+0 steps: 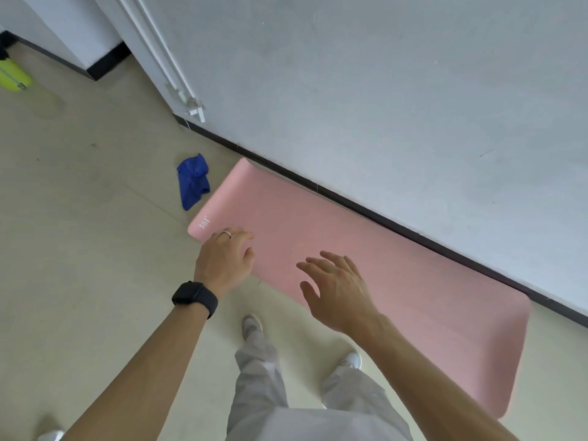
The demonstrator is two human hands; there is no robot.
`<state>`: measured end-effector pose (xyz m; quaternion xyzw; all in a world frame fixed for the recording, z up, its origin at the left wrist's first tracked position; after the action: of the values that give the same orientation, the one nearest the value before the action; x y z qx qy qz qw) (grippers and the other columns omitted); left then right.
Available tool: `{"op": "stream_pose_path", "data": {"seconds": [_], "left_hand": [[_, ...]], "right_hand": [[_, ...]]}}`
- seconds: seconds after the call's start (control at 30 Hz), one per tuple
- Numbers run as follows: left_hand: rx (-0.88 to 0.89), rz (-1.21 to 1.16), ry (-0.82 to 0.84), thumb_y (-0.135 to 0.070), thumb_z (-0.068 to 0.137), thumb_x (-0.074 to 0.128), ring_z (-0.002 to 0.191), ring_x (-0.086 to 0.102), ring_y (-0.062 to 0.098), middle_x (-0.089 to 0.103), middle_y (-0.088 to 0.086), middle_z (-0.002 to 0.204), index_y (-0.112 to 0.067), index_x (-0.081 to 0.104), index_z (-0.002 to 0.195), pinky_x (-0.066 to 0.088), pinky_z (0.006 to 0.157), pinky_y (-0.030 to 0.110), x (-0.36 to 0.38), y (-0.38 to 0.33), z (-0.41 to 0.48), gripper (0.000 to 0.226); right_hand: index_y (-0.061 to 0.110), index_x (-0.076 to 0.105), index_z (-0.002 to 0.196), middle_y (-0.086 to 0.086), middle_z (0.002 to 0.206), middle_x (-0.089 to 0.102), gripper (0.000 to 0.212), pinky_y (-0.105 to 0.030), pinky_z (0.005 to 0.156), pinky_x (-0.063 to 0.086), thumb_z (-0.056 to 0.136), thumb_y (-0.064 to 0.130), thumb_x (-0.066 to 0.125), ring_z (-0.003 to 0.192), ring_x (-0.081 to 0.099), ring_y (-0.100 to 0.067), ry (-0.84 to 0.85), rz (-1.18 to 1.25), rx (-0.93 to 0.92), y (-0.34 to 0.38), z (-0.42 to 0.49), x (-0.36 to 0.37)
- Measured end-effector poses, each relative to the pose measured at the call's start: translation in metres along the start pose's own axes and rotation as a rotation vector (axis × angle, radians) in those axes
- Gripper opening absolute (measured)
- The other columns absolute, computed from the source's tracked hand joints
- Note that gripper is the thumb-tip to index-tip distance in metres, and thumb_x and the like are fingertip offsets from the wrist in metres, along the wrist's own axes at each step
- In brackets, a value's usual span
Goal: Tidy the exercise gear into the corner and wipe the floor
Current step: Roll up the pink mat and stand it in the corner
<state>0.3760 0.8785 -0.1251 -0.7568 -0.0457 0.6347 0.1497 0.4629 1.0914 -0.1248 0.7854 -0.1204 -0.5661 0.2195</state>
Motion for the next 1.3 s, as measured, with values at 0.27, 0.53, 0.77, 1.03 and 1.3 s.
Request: {"op": "stream_pose_path", "data": {"seconds": [0.27, 0.53, 0.77, 1.03, 1.3], "left_hand": [[0.047, 0.007, 0.124, -0.023, 0.091, 0.062, 0.112, 0.059, 0.031, 0.066, 0.004, 0.126, -0.021, 0.067, 0.122, 0.051, 0.089, 0.04, 0.056, 0.111, 0.131, 0.031], [0.102, 0.063, 0.177, -0.032, 0.09, 0.061, 0.103, 0.064, 0.028, 0.069, 0.001, 0.119, -0.024, 0.067, 0.122, 0.052, 0.09, 0.041, 0.188, 0.266, 0.286, 0.033], [0.06, 0.135, 0.219, -0.041, 0.091, 0.055, 0.115, 0.061, 0.024, 0.065, -0.002, 0.129, -0.025, 0.063, 0.127, 0.049, 0.098, 0.039, 0.392, 0.408, 0.394, 0.041], [0.02, 0.405, 0.232, -0.044, 0.094, 0.051, 0.148, 0.014, 0.041, 0.024, 0.008, 0.162, -0.029, 0.041, 0.146, 0.02, 0.118, 0.055, 0.532, 0.521, 0.504, 0.055], [-0.256, 0.185, -0.041, -0.046, 0.098, 0.047, 0.146, 0.02, 0.046, 0.012, 0.017, 0.164, -0.026, -0.002, 0.158, 0.019, 0.117, 0.061, 0.547, 0.594, 0.615, 0.08]], "right_hand": [[0.035, 0.044, 0.146, 0.012, 0.151, 0.046, 0.044, -0.042, 0.122, 0.015, 0.103, 0.041, 0.041, 0.148, 0.026, -0.018, 0.024, 0.018, 0.098, 0.013, 0.159, 0.058], [0.033, 0.046, 0.146, 0.013, 0.149, 0.049, 0.043, -0.035, 0.121, 0.022, 0.104, 0.042, 0.038, 0.146, 0.032, -0.016, 0.095, 0.043, 0.163, -0.011, 0.383, 0.215], [0.034, 0.041, 0.149, 0.015, 0.151, 0.046, 0.045, -0.034, 0.121, 0.02, 0.105, 0.04, 0.035, 0.147, 0.029, -0.016, 0.238, 0.008, 0.118, -0.085, 0.557, 0.425], [0.027, 0.035, 0.152, 0.007, 0.155, 0.04, 0.048, -0.039, 0.118, 0.028, 0.105, 0.037, 0.037, 0.146, 0.029, -0.02, 0.293, -0.098, 0.07, -0.153, 0.697, 0.589], [0.041, -0.016, 0.154, 0.007, 0.162, -0.03, 0.075, -0.07, 0.116, 0.002, 0.104, 0.044, 0.039, 0.149, -0.027, -0.027, 0.38, -0.241, 0.068, -0.168, 0.807, 0.662]]}}
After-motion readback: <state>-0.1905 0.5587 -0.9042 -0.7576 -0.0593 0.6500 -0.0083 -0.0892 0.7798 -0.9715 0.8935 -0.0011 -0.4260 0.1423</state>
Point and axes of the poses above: each hand's wrist, its own z-axis towards the middle knuckle, its own x-axis out of the palm, y = z × x, the point moved 3 cm from there along z, towards the middle knuckle
